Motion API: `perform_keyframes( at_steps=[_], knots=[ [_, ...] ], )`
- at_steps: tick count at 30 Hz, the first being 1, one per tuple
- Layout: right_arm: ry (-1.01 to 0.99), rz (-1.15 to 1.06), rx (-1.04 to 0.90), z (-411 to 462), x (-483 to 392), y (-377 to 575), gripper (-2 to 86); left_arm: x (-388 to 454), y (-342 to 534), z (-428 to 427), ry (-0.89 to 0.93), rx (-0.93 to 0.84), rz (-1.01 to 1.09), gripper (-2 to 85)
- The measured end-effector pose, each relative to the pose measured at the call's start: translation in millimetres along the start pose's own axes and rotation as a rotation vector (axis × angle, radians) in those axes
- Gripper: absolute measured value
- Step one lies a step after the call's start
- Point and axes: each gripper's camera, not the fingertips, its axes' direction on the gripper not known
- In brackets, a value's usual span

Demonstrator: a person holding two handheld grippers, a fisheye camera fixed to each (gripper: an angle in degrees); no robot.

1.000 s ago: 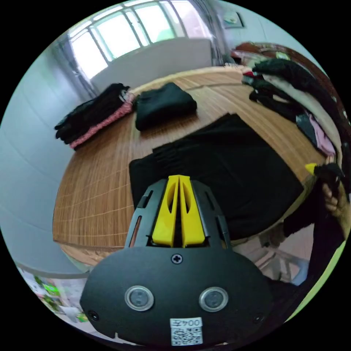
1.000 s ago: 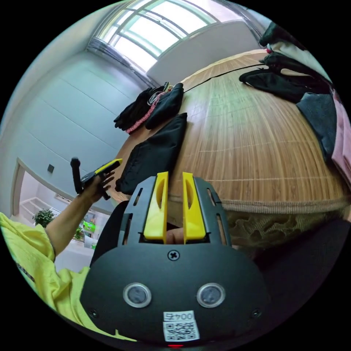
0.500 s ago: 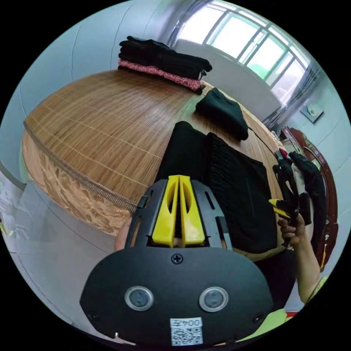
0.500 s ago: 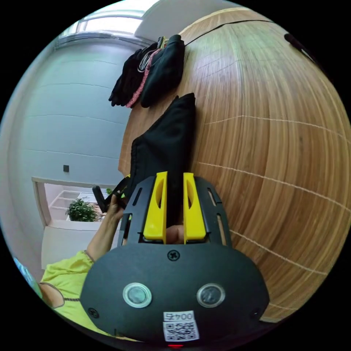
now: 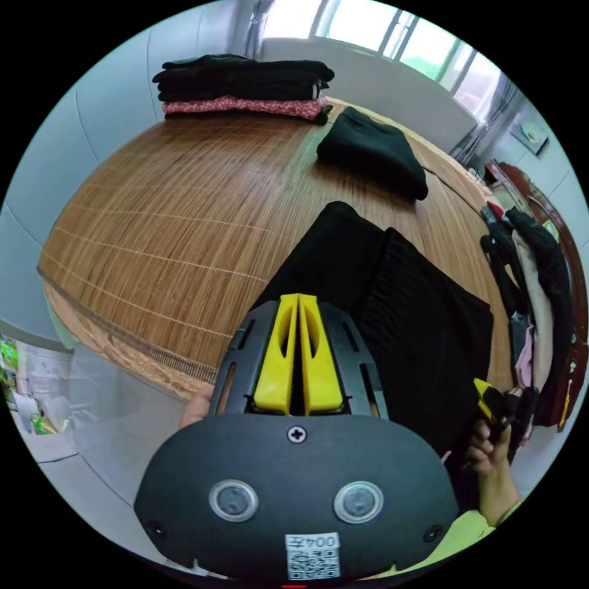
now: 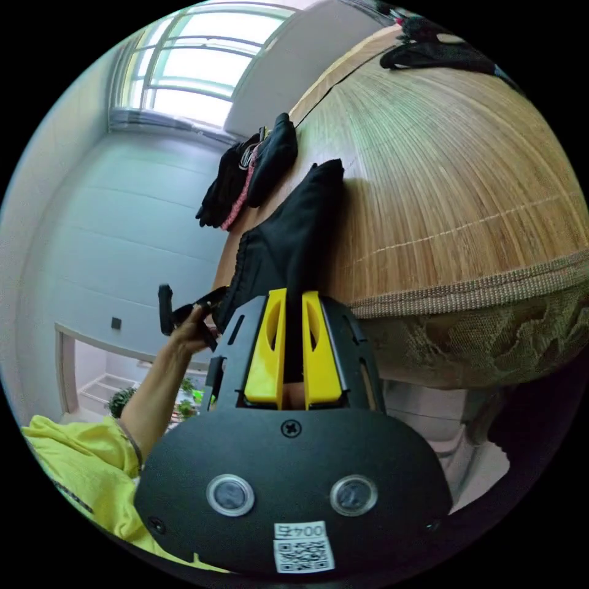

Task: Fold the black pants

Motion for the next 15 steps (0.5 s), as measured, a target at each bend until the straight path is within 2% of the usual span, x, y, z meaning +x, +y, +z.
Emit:
perform_keyframes(
  at_steps=[1, 3, 4, 10, 13, 15],
  knots=[
    [0.048, -0.040, -0.004, 0.6, -9.7, 6.5, 5.2, 5.9, -0.8, -0.9, -0.030, -0.005, 0.018, 0.2],
    [0.121, -0.119, -0.074, 3.5, -23.4, 7.0, 5.2, 35.9, -0.5, -4.9, -0.214, -0.017, 0.129, 0.1],
    [0.157, -0.155, -0.111, 4.8, -28.5, 7.3, 5.0, 41.6, 0.7, -5.6, -0.233, -0.014, 0.145, 0.1],
    [0.109, -0.098, -0.093, 7.6, -22.7, 22.4, 4.7, 21.4, -2.9, -8.0, 0.004, 0.037, -0.040, 0.1],
    [0.104, -0.085, -0.067, 11.0, -25.9, 33.6, 4.9, 44.8, -24.8, -6.5, -0.011, 0.037, 0.036, 0.1],
    [0.097, -0.082, -0.069, 15.0, -29.2, 38.6, 5.3, 81.0, -51.1, -10.3, -0.019, 0.111, 0.132, 0.1]
  ],
)
